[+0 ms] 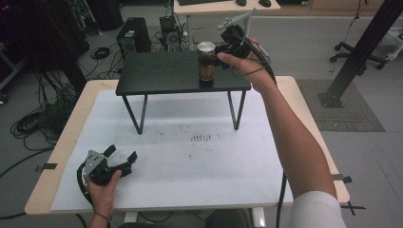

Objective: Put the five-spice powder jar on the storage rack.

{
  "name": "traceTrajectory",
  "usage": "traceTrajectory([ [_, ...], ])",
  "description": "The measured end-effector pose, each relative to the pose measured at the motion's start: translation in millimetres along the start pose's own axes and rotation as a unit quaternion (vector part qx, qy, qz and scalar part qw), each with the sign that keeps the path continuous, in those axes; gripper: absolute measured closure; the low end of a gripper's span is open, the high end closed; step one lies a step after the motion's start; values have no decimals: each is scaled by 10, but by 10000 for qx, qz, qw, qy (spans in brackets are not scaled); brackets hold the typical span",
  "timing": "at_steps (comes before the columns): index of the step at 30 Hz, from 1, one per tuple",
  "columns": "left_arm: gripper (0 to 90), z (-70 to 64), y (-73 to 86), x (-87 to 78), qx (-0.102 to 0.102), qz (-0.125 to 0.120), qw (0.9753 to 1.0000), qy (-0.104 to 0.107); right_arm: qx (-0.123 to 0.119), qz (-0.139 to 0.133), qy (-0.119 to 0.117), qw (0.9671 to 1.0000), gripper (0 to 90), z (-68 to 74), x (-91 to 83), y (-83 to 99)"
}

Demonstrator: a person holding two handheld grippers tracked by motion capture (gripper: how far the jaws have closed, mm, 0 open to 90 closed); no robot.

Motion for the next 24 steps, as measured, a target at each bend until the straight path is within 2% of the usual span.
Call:
traceTrajectory([
  [9, 52, 0, 0, -1, 3, -4, 10000, -7, -6, 57, 43, 10000, 432, -13, 58, 31],
  [24, 52, -2, 1, -1, -4, -26, 10000, -10, -100, -32, 122, 9999, 432, 17, 60, 60],
])
Point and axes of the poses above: each handheld gripper's, and its own axes: x roughly forward along the jaws, y roughly out of its underside, z roughly to its left, the point moved 2 cm from there along x, roughly forward along the jaws, and after that the axes turned 13 degrees about z, right-handed, at the moved point
